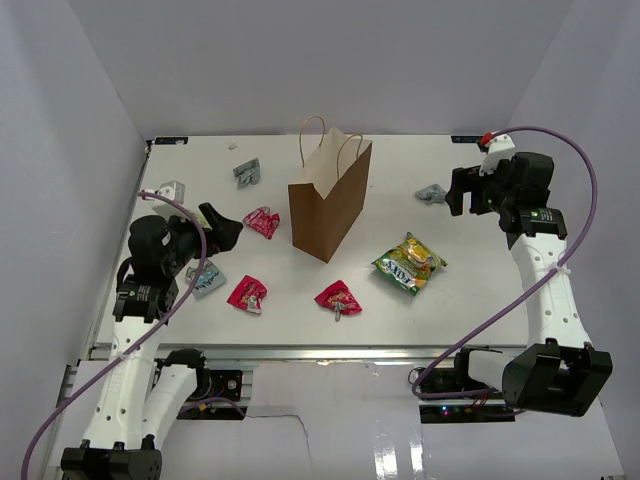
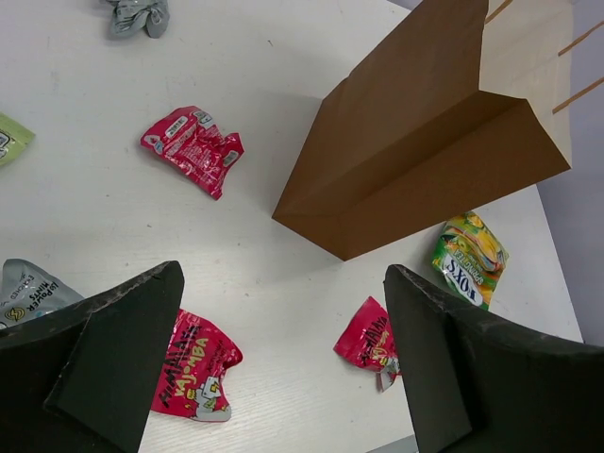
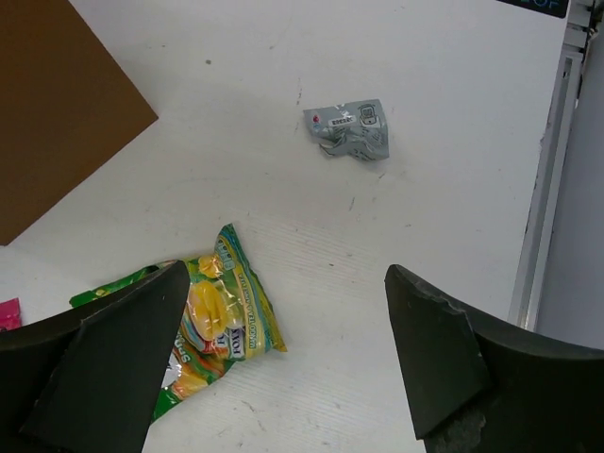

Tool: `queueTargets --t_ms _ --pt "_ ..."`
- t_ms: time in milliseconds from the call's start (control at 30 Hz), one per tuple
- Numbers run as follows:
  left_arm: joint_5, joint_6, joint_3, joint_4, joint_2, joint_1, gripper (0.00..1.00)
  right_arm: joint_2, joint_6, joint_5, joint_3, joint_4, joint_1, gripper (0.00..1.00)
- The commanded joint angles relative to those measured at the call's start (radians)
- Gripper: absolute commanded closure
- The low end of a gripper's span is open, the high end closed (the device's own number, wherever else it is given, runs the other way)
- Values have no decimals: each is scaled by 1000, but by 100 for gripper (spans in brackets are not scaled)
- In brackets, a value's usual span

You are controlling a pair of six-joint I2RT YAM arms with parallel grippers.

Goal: Place the snacks into the paper bag

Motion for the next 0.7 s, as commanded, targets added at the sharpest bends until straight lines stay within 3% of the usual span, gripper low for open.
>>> queueTargets --t_ms 0,133,200,300,400,433,533,667 --pt "7 1 2 -17 -26 -1 2 -3 -56 -89 20 26 -2 10" --pt "0 -1 1 -27 -34 -1 2 3 -412 -362 54 -166 -2 10" --pt "-3 -2 2 -32 -30 -1 2 11 -469 -459 50 -225 0 10" --pt "-6 -10 4 -40 -23 -1 2 60 -386 -430 40 -224 3 9" --pt "-6 -42 7 -43 -12 -1 2 196 -219 -366 73 -282 3 1" --pt "-2 -58 5 -43 -9 -1 2 259 -122 -346 78 -290 12 11" --pt "4 -73 -7 -47 -6 -1 2 302 38 -110 63 -235 102 4" --pt "-16 -85 -24 -63 -37 -1 2 246 -17 -69 -17 -135 239 7"
